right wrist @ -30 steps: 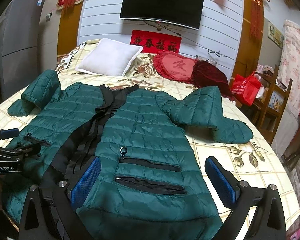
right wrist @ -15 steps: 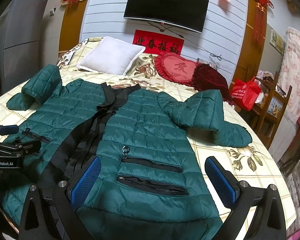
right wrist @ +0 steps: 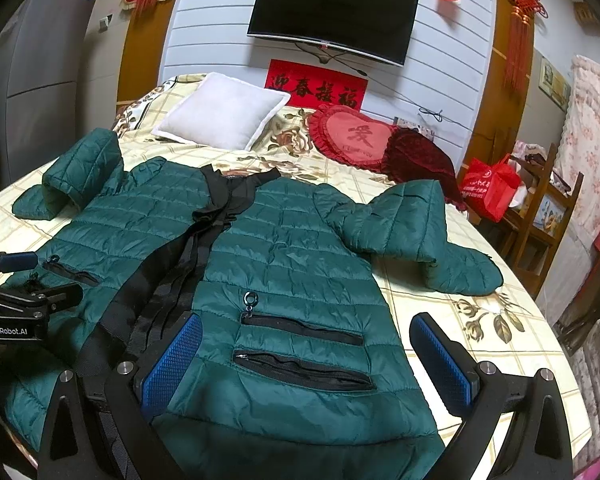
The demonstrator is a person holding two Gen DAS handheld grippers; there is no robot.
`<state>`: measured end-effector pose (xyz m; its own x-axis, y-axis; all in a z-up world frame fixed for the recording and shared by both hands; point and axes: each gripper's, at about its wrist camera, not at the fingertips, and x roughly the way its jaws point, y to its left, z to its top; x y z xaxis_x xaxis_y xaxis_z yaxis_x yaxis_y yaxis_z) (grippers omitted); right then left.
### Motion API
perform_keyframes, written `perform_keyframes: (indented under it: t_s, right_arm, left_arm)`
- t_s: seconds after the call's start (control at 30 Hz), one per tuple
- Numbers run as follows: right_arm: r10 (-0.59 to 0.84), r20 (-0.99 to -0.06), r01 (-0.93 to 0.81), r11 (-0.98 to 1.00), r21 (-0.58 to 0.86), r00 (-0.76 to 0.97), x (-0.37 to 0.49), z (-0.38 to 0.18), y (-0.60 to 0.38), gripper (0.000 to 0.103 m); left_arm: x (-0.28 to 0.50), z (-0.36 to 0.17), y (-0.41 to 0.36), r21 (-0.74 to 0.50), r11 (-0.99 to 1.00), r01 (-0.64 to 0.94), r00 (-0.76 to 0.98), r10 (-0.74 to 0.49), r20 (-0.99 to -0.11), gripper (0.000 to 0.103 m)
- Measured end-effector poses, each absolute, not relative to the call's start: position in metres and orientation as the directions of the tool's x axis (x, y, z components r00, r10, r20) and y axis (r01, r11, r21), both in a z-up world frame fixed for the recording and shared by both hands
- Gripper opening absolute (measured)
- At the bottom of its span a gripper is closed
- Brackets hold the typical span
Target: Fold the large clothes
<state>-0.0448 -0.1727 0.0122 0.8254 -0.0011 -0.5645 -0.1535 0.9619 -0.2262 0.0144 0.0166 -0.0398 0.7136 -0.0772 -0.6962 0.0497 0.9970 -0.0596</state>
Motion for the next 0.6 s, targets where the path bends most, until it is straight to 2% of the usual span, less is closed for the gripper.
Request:
perform_keyframes:
  t_s: [0.6]
  right_arm:
    - [-0.004,-0.553,-0.148,0.962,-0.229,0.833,-0.0456,0.0152,-0.1759,0.103]
  left_arm:
    - [0.0138,-0.0404,0.0154,-0.057,0.997,0.052,0.712,-0.077,-0.698,0.103]
